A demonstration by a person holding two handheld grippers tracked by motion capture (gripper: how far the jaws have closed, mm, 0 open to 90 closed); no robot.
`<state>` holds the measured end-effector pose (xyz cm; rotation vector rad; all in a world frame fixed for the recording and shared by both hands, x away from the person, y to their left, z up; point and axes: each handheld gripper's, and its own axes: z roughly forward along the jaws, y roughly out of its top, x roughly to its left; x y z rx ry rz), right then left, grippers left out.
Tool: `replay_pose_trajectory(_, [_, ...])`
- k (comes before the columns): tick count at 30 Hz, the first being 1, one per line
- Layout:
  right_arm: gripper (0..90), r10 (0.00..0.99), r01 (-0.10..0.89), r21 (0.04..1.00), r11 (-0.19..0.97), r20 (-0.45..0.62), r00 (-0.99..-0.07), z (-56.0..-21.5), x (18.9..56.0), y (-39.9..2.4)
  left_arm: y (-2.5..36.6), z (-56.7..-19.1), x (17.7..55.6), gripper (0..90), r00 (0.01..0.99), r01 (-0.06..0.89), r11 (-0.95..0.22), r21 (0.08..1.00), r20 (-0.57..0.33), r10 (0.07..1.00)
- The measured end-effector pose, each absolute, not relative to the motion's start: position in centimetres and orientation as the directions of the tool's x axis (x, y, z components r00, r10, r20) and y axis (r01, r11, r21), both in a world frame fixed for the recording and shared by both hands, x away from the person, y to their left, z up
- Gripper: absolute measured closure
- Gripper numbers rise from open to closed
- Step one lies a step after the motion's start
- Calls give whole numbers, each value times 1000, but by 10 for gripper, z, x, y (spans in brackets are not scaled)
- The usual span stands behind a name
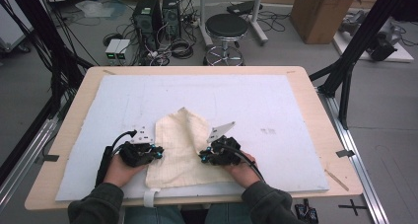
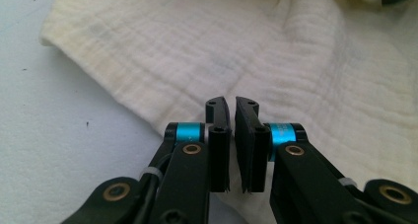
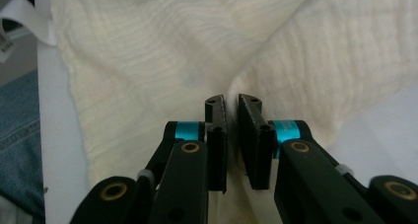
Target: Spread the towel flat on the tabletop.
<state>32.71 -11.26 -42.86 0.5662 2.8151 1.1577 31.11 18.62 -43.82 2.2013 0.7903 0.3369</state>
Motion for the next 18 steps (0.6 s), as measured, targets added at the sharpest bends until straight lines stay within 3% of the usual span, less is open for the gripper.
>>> replay_pose_trajectory(7, [655,274,286,688,667,130,-953,-426,316,-102,187,-439,311,822,775,436,-516,738,-15,632])
replay_pose_trajectory(11, [630,269,263,731,630,112,-957,-409,318,-107,187,-439,311,819,774,435,-517,738,-13,633])
replay_pose_trajectory(18, [662,435,378,766,520,143,-889,-399,356,-132,187,-439,311,814,776,434,-519,737,-12,631])
